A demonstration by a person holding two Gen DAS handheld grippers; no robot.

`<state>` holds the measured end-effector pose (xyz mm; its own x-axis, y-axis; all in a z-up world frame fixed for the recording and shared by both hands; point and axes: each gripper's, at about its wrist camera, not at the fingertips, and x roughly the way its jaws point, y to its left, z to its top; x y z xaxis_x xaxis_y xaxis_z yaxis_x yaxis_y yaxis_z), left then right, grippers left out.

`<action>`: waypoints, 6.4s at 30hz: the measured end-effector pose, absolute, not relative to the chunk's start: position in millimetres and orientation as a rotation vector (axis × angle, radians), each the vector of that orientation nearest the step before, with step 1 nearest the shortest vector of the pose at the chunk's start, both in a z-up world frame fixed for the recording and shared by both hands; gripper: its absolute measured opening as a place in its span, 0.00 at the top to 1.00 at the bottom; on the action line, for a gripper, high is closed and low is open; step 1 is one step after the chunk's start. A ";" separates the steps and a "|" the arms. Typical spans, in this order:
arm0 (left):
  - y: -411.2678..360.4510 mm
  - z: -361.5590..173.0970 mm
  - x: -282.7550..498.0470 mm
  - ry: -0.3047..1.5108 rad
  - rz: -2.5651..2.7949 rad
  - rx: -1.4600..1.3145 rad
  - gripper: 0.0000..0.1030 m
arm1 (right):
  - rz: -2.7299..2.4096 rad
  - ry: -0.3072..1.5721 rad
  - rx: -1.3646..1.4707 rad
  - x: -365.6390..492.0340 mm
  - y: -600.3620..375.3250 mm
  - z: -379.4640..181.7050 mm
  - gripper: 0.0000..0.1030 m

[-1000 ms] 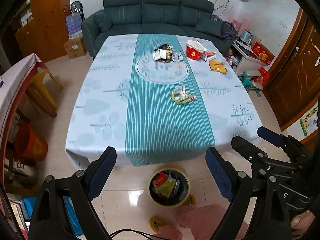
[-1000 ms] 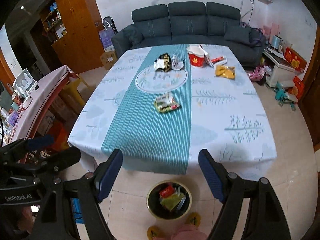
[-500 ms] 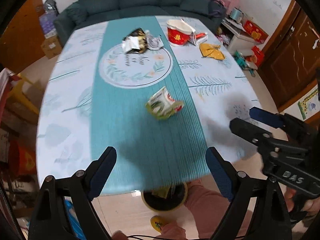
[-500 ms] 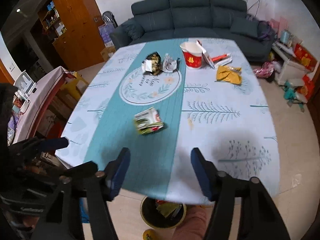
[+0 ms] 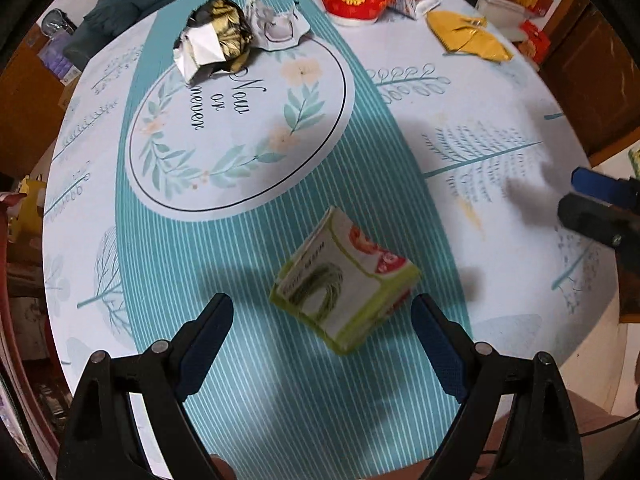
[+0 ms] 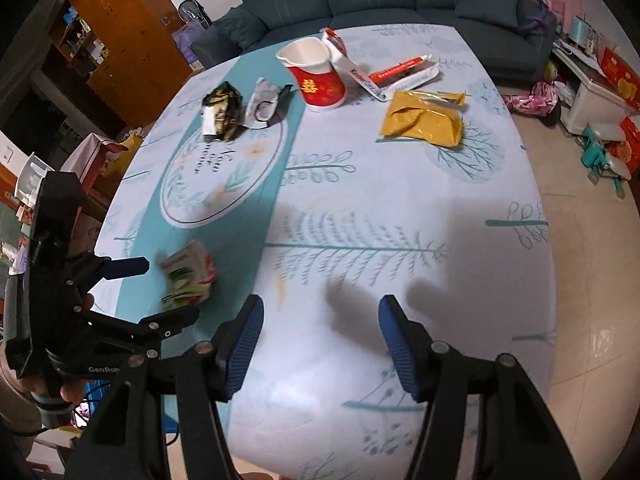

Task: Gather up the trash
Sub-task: 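Grasp the green-white packet with the left tool while the right tool grasps the yellow bag, then lift the green-white packet and yellow bag and carry them over the trash bin, then open both tools over the bin, dropping the packet and yellow bag, then raise both tools back toward the table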

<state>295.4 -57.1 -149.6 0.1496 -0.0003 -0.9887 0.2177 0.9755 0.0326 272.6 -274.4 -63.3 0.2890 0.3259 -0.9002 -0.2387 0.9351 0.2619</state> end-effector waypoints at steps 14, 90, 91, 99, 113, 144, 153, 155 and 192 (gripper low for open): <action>-52.4 -153.0 333.2 1.454 -0.058 0.006 0.80 | 0.437 1.170 -0.007 325.8 -291.6 -58.2 0.42; 22.4 -98.4 33.1 1.327 -0.260 -0.144 0.81 | 0.522 1.300 -0.072 26.4 -162.2 -70.4 0.74; 20.5 -105.7 28.0 1.347 -0.267 -0.149 0.81 | 0.513 1.319 -0.062 19.3 -163.3 -76.6 0.74; 1.2 -192.5 2.7 1.448 -0.303 -0.219 0.81 | 0.423 1.466 0.040 -10.2 -183.6 -158.0 0.74; -25.6 -409.4 17.5 1.542 -0.195 -0.250 0.79 | 0.359 1.589 0.076 -7.2 -197.6 -375.1 0.74; 19.9 -385.5 4.7 1.499 -0.011 -0.247 0.32 | 0.355 1.573 0.043 14.1 -187.4 -380.3 0.51; 10.6 -251.2 -7.8 1.378 -0.051 -0.142 0.32 | 0.360 1.512 0.071 3.2 -192.8 -252.3 0.51; 9.2 -221.6 -11.1 1.353 -0.066 -0.127 0.32 | 0.368 1.499 0.078 -0.8 -192.5 -225.6 0.51; 30.4 56.4 53.0 0.959 -0.111 -0.087 0.27 | 0.341 0.933 -0.006 51.4 -197.4 74.0 0.51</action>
